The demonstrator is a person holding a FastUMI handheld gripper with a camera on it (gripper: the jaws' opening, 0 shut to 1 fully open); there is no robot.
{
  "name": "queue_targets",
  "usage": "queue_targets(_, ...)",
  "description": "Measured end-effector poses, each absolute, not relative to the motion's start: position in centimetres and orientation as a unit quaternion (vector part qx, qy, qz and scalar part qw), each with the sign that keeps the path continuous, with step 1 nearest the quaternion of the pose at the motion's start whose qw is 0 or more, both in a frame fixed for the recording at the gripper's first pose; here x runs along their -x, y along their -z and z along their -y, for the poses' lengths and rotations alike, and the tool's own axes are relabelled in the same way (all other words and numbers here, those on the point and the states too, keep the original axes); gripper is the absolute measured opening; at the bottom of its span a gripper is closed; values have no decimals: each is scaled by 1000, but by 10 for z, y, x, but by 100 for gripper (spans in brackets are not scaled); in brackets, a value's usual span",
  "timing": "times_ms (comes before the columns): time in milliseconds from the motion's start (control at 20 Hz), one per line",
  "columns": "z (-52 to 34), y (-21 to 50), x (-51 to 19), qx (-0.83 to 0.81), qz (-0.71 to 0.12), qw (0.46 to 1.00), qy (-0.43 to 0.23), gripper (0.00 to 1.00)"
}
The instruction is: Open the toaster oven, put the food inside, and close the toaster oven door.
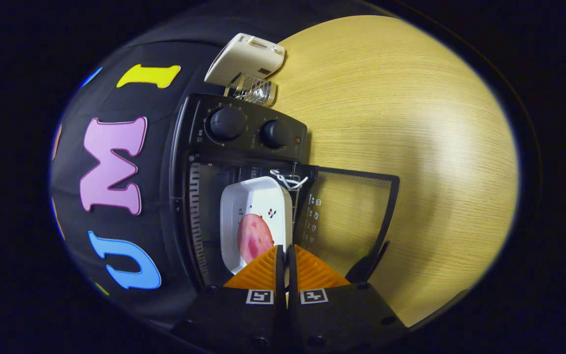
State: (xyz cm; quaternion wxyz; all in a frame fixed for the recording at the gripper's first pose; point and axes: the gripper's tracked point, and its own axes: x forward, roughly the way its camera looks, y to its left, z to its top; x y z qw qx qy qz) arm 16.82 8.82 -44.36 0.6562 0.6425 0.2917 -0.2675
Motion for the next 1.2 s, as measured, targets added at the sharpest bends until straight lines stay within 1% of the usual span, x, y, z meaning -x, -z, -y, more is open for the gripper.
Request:
queue_targets(300, -96, 455, -227, -659, -249, 651, 282, 5)
queue_targets(500, -105, 456, -252, -689, -229, 631, 272, 5)
queue_targets(750, -112, 453, -257, -704, -221, 627, 250, 13)
queue_targets(800, -113, 451, -256, -707, -223, 625, 244, 18)
queue_targets(850, -113, 448, -254, -706, -225, 627, 240, 28)
queue_targets(1000, -123, 440, -241, -686, -248, 650, 215, 47)
queue_targets(1050, -128, 434, -233, -676, -255, 661, 202, 63)
queue_targets(1200, -140, 423, -208, -646, -281, 689, 168, 90)
